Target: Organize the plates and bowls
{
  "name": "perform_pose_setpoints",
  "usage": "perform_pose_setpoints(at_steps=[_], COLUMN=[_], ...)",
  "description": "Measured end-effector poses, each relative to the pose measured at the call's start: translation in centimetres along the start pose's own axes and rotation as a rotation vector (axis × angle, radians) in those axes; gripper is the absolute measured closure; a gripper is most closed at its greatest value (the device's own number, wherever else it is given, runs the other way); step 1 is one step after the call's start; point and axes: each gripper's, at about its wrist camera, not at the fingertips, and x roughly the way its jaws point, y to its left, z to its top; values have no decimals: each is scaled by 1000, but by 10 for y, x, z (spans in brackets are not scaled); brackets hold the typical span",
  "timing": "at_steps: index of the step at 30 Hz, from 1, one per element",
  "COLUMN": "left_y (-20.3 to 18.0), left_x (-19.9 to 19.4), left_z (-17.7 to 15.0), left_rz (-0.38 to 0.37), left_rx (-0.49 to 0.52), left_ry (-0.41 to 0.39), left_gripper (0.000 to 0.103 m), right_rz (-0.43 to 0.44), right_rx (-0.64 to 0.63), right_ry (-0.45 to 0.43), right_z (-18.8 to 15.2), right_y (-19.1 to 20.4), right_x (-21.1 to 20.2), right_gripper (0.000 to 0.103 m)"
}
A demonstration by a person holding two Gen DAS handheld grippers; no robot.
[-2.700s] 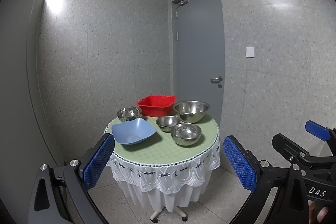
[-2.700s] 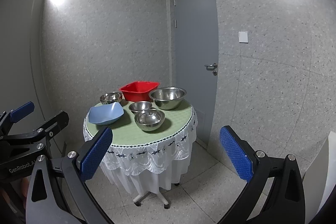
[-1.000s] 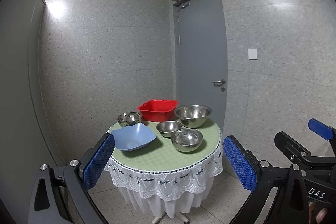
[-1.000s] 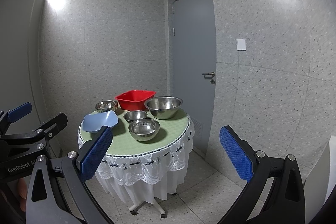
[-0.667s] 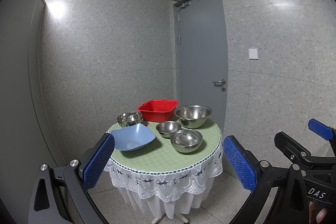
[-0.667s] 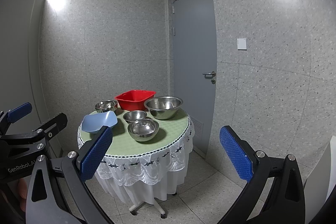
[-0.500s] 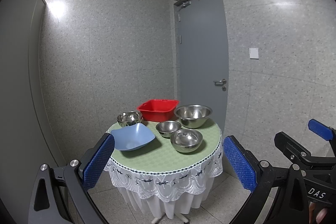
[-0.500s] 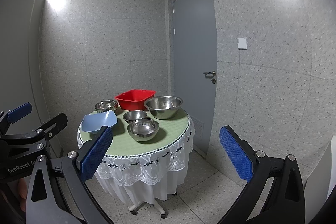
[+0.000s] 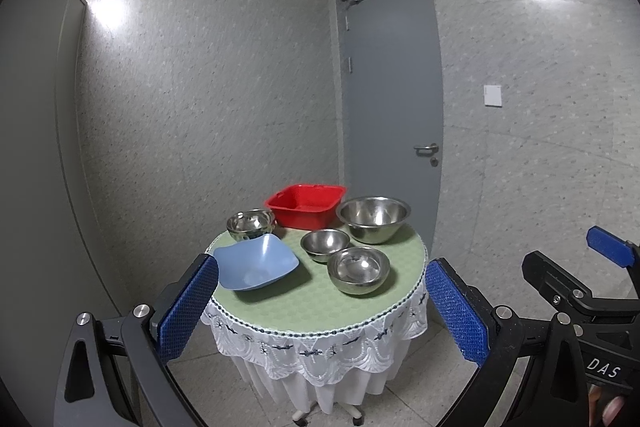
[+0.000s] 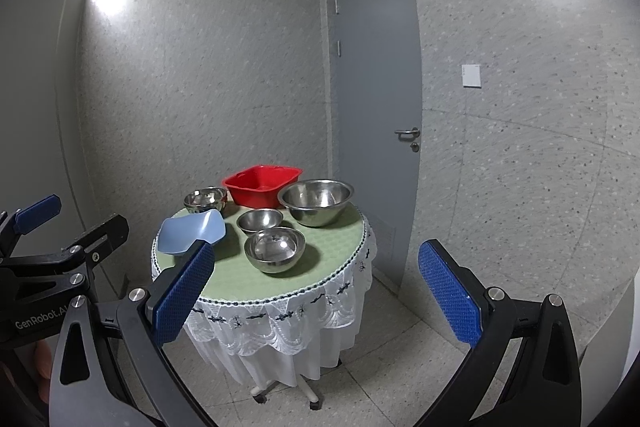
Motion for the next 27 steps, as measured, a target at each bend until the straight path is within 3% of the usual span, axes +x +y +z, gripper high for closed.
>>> perform_pose_setpoints(at_steps=[9,16,22,27], left_y=[25,71,120,138], left_x=[59,158,258,331], left_z=[20,44,90,118], left_rz=[-10,-83,-189,-241], left_rx=[-7,-3,34,71], left_ry=[55,88,123,162], left_gripper=[1,1,1,1], right_rz=[5,-40,-87,-137], right_rx=[-5,14,88,104], right_ry=[54,84,110,137], right_z=[10,20,45,59], right_y=[20,48,70,72], right_x=[54,128,189,229], right_gripper=[0,0,0,0])
